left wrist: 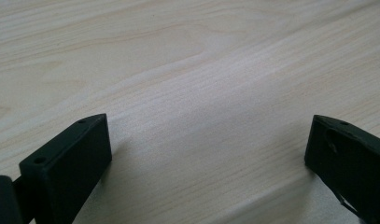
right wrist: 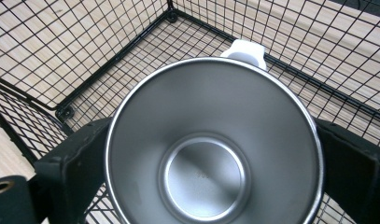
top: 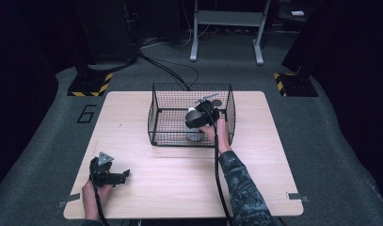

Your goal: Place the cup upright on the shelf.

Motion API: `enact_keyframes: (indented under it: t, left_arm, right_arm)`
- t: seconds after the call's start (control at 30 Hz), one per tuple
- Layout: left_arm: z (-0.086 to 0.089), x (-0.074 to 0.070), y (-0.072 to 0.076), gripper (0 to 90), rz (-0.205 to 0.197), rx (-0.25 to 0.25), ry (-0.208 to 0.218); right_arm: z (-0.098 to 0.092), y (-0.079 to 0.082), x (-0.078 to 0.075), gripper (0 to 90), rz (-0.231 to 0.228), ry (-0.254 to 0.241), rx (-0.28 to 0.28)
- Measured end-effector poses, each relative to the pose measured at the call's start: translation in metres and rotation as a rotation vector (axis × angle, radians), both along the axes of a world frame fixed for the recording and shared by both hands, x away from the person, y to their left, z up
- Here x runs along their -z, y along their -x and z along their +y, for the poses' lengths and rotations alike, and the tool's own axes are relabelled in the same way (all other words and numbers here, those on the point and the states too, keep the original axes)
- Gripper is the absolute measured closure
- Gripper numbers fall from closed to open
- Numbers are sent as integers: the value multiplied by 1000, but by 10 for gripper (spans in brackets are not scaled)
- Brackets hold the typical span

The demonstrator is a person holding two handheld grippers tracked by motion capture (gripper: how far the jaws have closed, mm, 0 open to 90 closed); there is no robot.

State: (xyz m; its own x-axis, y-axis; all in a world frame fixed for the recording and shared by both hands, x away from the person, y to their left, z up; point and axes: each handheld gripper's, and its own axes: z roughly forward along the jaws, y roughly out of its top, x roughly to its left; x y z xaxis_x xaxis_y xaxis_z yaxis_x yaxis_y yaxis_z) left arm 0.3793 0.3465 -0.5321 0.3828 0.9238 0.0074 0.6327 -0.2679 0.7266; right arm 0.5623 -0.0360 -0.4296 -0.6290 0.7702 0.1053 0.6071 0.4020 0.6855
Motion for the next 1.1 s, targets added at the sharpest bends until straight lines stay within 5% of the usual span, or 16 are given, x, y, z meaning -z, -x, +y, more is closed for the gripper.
enact_keyframes:
  t: [0.17,0.53,0.8,1.1]
  left_arm:
    - [0,0,0,5,6,-1,2]
    - [0,0,0,5,0,1,-1]
    - [0,0,0,5,0,0,0]
    - [0,0,0,5,0,0,0]
  right_arm:
    - [-2,0,-2,0,9,-43,-7]
    - [-17,12,-25,0,-63,-106,-11]
    - [-41,45,-54,0,-144,-128,-31]
    - [-66,91,-72,0,-241,-98,-59]
